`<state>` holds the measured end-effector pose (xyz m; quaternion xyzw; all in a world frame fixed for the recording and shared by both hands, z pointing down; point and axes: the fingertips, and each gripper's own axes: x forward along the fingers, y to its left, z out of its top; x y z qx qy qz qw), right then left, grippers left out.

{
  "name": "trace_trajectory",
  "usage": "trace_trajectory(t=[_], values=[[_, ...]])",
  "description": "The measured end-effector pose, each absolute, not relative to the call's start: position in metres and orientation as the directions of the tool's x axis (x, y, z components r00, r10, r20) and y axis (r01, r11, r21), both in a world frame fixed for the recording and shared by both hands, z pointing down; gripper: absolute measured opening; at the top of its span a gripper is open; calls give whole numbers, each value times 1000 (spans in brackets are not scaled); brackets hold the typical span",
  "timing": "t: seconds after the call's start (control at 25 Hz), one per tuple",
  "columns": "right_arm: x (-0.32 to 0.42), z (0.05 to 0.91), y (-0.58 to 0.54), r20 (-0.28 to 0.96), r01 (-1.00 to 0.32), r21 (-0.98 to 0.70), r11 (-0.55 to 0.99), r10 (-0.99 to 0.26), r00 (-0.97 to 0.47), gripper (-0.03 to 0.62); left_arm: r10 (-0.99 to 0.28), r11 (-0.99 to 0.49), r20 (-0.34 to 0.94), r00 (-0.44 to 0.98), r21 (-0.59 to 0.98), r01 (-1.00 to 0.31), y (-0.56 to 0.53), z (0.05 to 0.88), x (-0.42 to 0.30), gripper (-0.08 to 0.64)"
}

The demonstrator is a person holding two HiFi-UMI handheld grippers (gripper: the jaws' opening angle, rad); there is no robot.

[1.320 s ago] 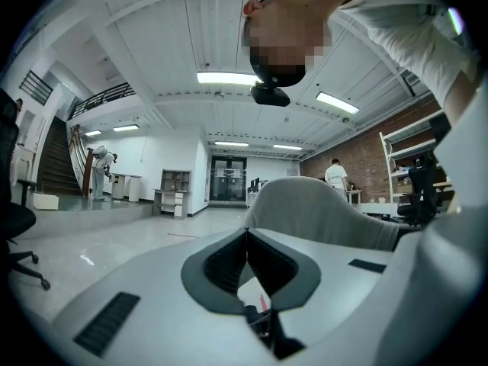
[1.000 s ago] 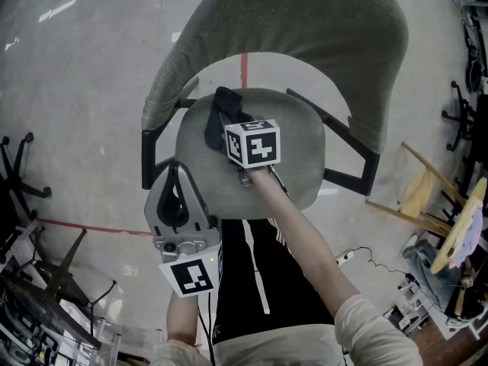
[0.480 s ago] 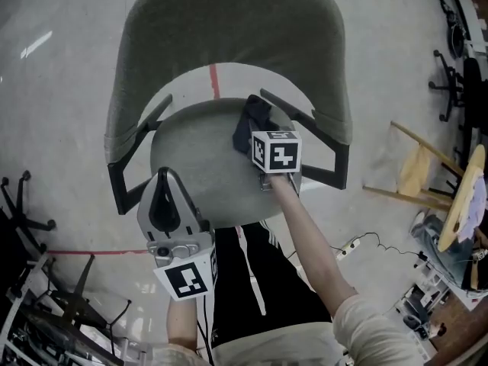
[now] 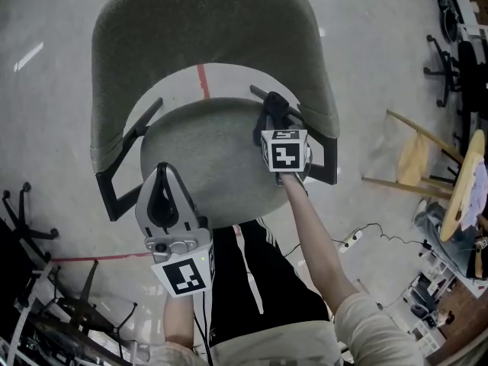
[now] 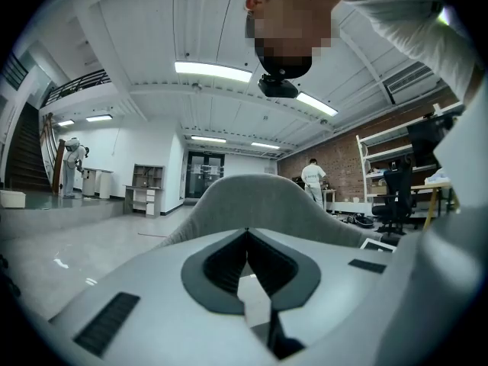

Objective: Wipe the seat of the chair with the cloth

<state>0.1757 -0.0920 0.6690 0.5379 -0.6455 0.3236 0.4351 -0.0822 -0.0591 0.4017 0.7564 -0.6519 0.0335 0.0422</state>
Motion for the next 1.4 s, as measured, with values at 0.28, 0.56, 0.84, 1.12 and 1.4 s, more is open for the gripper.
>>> trace_trajectory(t=[0.28,0.56,0.84,1.12,1.4], values=[[181,670,-92,900,-976,83,201,-437,-13,57,-984,-143,103,145,25,-989,-52,401,-85,15],[180,668,-91,900,-975,97,202,-436,-1,57,-991,-89,96,91,26,-996,-46,394,-107,15],[134,582,-101,788,-977,-152,151,-578,-212,57,-996,-31,81,33,24,-999,-27,383,-137,15],[-25,500,-76,603,-795,-468,386,-518,-607,57,-991,69,113,-68,2,-998,7,392,-184,15],[-143,526,-17,527,-604,-716,350,-297,-796,57,-982,124,145,-123,-4,-992,34,401,-209,15]])
